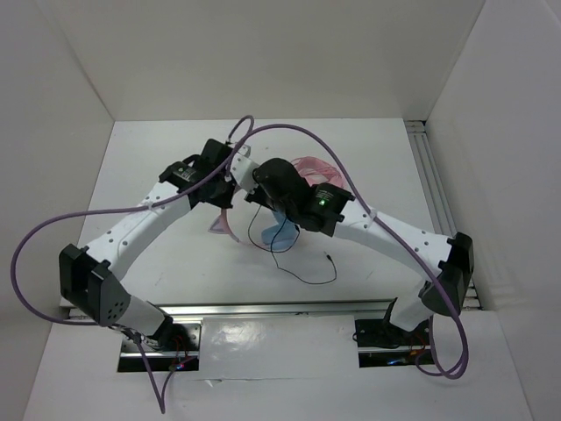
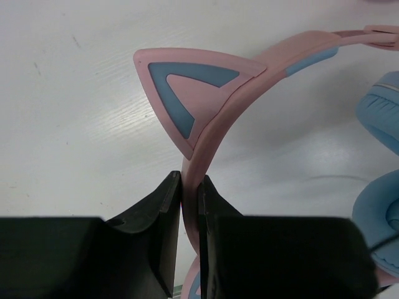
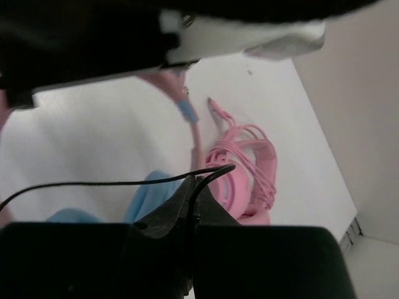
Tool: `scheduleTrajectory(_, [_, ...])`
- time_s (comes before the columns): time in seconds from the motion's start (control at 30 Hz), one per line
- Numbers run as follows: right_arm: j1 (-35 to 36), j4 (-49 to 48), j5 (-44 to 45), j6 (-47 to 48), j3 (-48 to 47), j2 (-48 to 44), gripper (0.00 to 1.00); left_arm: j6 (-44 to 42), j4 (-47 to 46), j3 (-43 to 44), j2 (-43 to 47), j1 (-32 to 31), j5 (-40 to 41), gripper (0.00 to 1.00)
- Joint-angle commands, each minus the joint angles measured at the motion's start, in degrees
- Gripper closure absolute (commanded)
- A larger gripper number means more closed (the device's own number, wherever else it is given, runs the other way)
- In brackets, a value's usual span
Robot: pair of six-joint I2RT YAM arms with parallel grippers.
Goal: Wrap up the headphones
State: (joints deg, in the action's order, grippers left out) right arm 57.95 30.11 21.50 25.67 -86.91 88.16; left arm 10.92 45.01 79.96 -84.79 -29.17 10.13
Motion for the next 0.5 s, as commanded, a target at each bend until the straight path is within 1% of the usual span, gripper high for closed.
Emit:
scheduleTrajectory(0.0, [-0.74,-5.31,7.41,2.45,1.92,-3.78,1.0,-4.05,-1.24,-0.85,5.33,-4.84,-4.15,1.0])
scheduleTrajectory(0.1, [-0.74,-7.43,9.78,3.59,3.24,-4.31,1.0,-5.37,-0.54,-1.57,5.87,-8.35,-4.68,1.0])
scheduleTrajectory(0.13, [-0.74,-8.3,10.84,3.6,3.24,-4.31,1.0,-5.38,0.42,-1.57,6.48,-9.14,-3.46,1.0])
scheduleTrajectory(0.17, [-0.74,-9.01,11.8,4.21,3.76,-4.31,1.0,-5.38,0.42,-2.17,6.48,-10.81,-0.49,1.0])
scheduleTrajectory(0.23, [-0.74,-10.32,14.18,5.7,5.08,-5.36,1.0,-5.38,0.43,-2.8,8.06,-11.96,1.9,1.0])
scheduleTrajectory(0.37, [-2.4,-13.75,17.18,8.07,7.98,-6.59,1.0,-5.38,0.95,-3.5,12.27,-12.49,6.38,1.0])
scheduleTrajectory(0.47, [-4.16,-13.76,14.81,8.08,7.99,-7.29,1.0,-7.04,0.95,-4.03,15.96,-12.49,2.8,1.0])
